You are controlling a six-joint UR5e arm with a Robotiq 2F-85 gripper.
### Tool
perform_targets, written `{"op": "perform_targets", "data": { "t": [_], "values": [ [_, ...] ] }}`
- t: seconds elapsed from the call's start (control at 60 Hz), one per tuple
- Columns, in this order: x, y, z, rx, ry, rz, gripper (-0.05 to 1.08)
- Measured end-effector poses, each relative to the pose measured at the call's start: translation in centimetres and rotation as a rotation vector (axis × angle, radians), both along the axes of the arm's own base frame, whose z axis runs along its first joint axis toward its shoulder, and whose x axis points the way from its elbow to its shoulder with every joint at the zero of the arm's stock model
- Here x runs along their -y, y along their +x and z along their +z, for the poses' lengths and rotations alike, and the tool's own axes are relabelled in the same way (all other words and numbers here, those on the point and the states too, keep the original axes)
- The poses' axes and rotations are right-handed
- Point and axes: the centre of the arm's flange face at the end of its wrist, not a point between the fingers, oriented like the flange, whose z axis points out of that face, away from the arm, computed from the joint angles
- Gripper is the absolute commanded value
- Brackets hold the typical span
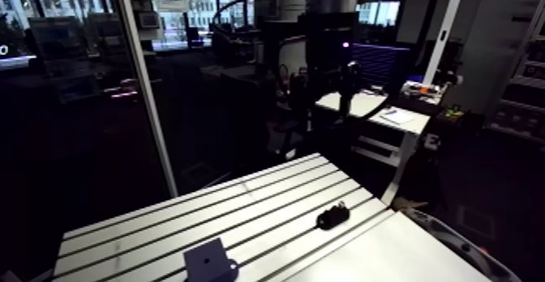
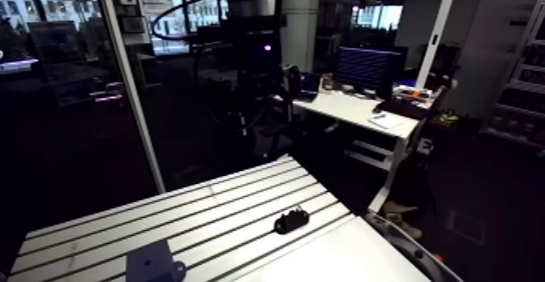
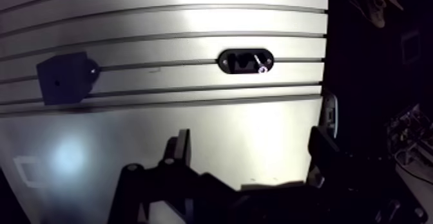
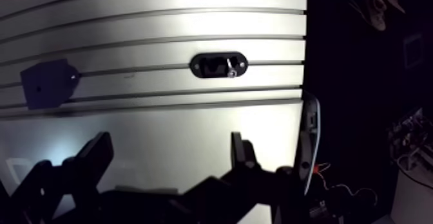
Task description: Pick up the M10 bolt and insert it into the hole until fully seated.
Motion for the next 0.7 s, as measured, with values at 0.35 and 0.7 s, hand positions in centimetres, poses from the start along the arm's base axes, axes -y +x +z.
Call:
{"op": "perform_targets", "data": {
  "t": [0.35, 0.7],
  "values": [
    [-3.4, -0.9, -5.0, -0.033, -0.018, 0.018, 0.01],
    [-5.1, -1.8, -8.2, -0.038, -0.026, 0.01, 0.02]
  ]
}}
